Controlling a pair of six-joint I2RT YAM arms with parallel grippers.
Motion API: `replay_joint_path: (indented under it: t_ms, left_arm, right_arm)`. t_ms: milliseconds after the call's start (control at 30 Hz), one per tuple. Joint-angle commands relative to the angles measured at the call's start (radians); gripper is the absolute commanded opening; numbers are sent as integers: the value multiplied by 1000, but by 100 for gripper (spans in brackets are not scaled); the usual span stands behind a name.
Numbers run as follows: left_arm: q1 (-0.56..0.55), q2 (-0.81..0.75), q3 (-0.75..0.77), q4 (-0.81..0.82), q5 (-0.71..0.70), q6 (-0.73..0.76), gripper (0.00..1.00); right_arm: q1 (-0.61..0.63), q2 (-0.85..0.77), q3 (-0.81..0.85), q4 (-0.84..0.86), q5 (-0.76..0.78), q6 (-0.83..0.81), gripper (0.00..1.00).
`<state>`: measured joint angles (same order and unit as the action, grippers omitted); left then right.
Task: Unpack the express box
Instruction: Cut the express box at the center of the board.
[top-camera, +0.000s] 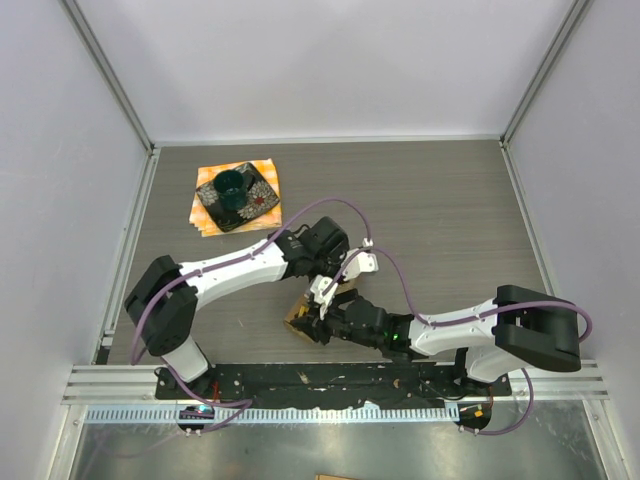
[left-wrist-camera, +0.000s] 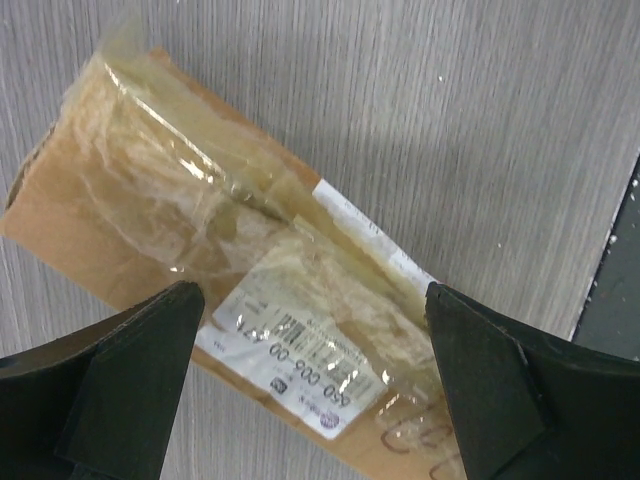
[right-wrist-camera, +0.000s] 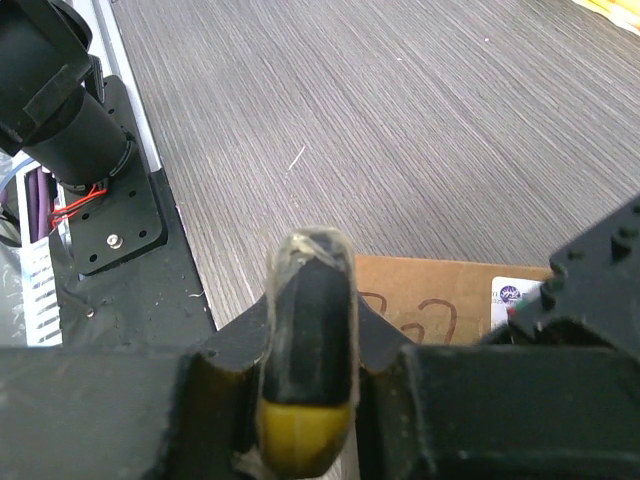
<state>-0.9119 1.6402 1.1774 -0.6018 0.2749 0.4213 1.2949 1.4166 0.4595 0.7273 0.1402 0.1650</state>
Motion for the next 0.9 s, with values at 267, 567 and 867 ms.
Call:
replay_joint_path:
  t_ms: [267, 567, 867]
  left_arm:
    - [-50, 116, -59, 73, -31, 28, 100]
    - [-90, 84, -192, 265, -320, 123, 100]
    - [-123, 67, -240, 333, -447, 287, 70]
  right_arm:
    - [-14, 10, -74, -246, 27, 2, 1]
    - [-14, 5, -87, -224, 38, 2, 1]
    - [-14, -56, -94, -270, 22, 18, 1]
